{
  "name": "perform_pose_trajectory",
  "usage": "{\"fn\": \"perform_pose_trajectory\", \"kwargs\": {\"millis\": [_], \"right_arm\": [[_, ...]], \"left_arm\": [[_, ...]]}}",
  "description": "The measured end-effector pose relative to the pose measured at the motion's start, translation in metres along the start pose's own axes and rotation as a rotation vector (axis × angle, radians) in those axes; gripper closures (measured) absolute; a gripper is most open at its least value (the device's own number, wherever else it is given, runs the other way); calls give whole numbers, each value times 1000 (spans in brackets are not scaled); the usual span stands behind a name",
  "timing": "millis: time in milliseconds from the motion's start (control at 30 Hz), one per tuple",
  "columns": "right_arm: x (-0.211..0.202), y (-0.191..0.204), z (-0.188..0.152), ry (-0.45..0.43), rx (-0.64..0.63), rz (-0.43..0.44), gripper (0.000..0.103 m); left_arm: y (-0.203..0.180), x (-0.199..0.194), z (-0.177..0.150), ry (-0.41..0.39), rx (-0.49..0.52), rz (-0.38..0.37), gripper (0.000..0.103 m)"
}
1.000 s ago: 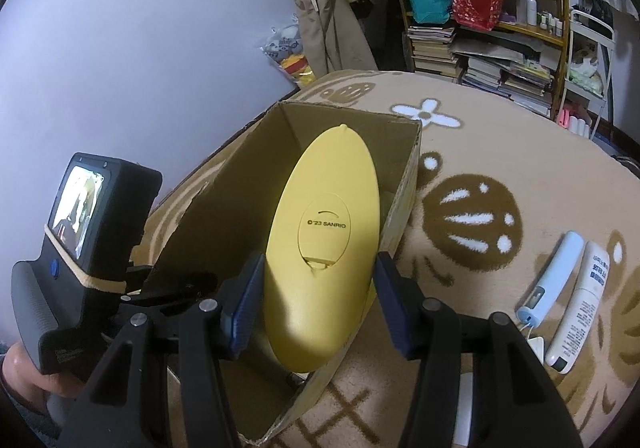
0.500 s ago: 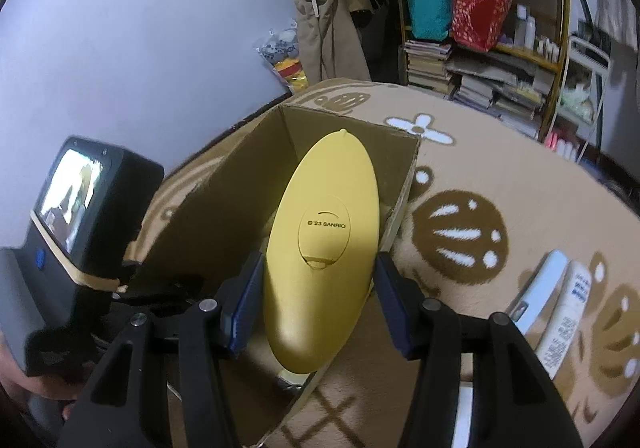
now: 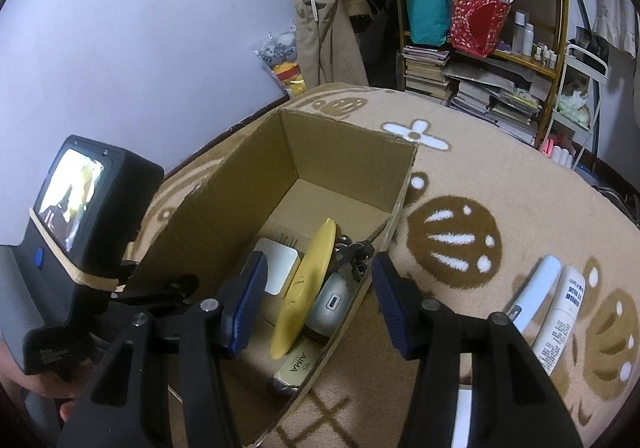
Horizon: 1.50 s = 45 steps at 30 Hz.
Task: Organize rigid objects
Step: 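Lift the yellow oval case into the box and open the right gripper, then move the right gripper to the light-blue power bank and grasp it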
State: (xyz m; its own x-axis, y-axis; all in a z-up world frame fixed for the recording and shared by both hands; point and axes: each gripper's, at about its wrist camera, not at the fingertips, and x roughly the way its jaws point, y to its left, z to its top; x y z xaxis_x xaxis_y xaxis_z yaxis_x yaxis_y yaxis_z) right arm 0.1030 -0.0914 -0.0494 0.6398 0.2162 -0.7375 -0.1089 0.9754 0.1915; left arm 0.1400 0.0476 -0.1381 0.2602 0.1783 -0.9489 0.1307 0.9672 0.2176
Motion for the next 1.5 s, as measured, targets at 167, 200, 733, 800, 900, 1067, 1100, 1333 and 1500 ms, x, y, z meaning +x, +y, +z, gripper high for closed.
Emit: {"fn": "perform_pose_trajectory", "kwargs": {"millis": [167,200,733,800,900,1067,1100,1333,1500], "right_arm": [[-9,-8,2,-21,24,-16,31],[-12,-12,3,-33,41,-26,28],[-1,-112,-2,-8,266,-196,14],[1,-121,-5,2,292,-206,14],[7,-134,-10,11,332,-208,14],[23,-143,-19,65,364,-221,14],[27,-145,-21,80,366,-228,14],[43,-153,-29,149,380,-259,14],[50,-158,-34,180,400,-284,14]], "left_arm": [[0,-1,0,-3,0,1,86],[0,-2,0,-5,0,1,86],[2,-3,0,-6,-11,-5,86],[1,-2,0,-6,-11,-5,86],[1,-2,0,-6,-9,-2,85],[0,-2,0,-7,-7,0,85],[0,-2,0,-7,-7,2,85],[-1,-2,-1,-7,-6,3,85],[-1,-2,-1,-7,-7,2,85]]}}
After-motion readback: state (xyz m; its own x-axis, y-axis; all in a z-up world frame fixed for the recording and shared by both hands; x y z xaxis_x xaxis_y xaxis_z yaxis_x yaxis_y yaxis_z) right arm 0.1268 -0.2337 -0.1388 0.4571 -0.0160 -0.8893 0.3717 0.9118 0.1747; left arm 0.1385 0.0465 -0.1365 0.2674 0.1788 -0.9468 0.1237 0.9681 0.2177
